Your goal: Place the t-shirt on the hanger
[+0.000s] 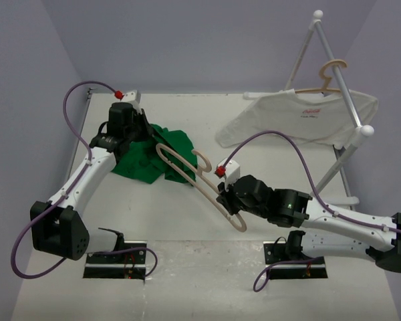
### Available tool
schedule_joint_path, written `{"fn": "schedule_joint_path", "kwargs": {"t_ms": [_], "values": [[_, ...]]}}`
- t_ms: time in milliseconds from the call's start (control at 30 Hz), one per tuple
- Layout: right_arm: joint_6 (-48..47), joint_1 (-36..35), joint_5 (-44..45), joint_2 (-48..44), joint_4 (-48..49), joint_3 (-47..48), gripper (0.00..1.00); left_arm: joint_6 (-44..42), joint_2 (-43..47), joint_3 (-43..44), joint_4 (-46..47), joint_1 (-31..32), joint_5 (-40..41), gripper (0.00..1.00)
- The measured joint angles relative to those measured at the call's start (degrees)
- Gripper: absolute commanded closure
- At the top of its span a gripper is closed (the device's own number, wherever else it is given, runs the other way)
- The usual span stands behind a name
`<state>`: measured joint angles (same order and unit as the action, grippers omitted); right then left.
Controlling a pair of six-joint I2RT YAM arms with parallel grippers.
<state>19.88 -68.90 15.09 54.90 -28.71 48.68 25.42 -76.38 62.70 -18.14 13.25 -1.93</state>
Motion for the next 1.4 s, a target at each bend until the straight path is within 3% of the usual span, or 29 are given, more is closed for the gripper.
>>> {"fn": "schedule_joint_path", "kwargs": {"t_ms": [500, 1100, 1400], "values": [[-2.68, 0.02, 3.49, 1.54, -0.83, 6.01, 1.0, -1.24, 0.22, 0.0, -4.01, 0.02, -2.17, 1.0], [-6.9, 0.12, 5.32, 10.87, -0.02, 9.19, 1.0, -2.33, 0.22, 2.08, -6.2, 0.02, -3.94, 1.0], [-15.34, 6.82, 0.24, 16.53, 1.17, 17.92, 1.0, -6.98, 1.84, 8.43, -12.14, 0.0, -10.94, 1.0]]}}
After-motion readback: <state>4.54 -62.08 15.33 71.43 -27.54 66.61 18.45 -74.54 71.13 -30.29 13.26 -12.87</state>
